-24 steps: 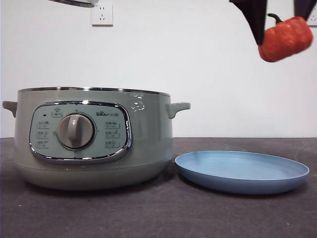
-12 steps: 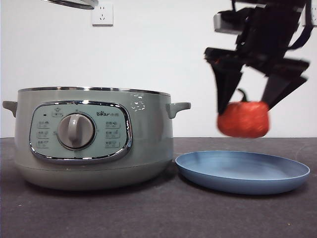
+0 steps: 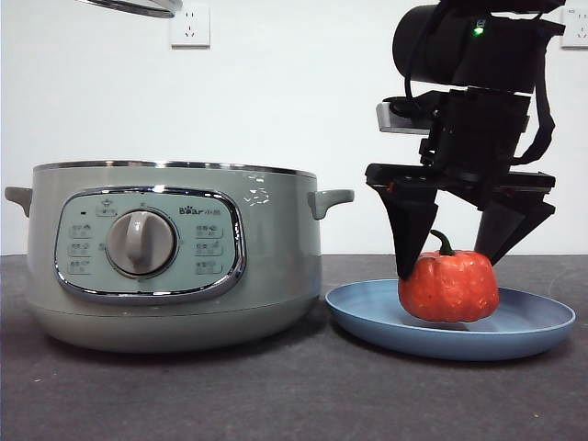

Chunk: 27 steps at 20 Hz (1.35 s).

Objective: Take the pumpkin out from the steamer,put the pumpkin in the blue plate,close the lid

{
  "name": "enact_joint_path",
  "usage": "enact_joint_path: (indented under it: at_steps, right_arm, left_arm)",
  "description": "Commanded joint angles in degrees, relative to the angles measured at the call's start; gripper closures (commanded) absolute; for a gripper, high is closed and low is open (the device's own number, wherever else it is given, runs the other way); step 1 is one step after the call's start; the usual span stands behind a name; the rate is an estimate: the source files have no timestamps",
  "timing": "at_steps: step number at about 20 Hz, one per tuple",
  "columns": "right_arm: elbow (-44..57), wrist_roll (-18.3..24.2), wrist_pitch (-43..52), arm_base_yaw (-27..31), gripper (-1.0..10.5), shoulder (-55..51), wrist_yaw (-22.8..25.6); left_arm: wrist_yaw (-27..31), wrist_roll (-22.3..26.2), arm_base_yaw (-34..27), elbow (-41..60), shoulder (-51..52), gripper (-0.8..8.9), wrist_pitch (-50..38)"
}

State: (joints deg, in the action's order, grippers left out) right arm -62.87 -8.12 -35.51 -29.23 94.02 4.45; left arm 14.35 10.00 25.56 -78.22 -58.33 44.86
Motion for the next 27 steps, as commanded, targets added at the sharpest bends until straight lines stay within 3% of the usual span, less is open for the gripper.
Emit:
enact_joint_path:
  at_steps: [1,5,9,14,17,20,27]
  right_arm:
    - [0.48,0.22,0.24,-0.07,5.9,0.85,-0.09]
    - [0.48,0.2,-1.11,-0.09,4.3,0.87,-0.07]
    - [0.48,0.02,-1.51,-0.09,4.3,0.87,-0.07]
    - [0.46,0.04,-0.85,-0.09,4.4,-0.44,-0.09]
    - [0.46,0.02,-1.53,-0.24,4.4,-5.25,-0.09]
    - [0.46,-0.59,-2.05,-0.42,4.4,-12.24,-0.04]
    - [0.46,-1.49,-2.12,-0.42,4.4,-29.83,-0.04]
  left_arm:
    - [0.2,0.52,-0.07,-0.5,0.72,8.22,-2.82]
    - [0.2,0.55,-0.07,-0.5,0.72,8.22,-2.82]
    - [0.02,0.52,-0.07,-0.5,0.72,8.22,-2.78]
    - [-4.79,-0.17,-0.07,-0.48,0.72,8.22,-2.62]
    - [-8.57,-1.66,-0.07,-0.39,0.7,8.22,-2.8]
    - [-8.63,-2.99,-0.07,1.86,0.68,8.22,-4.55]
    - [-11.8,-7.63,-0.04,14.62,0.2,8.22,-16.17]
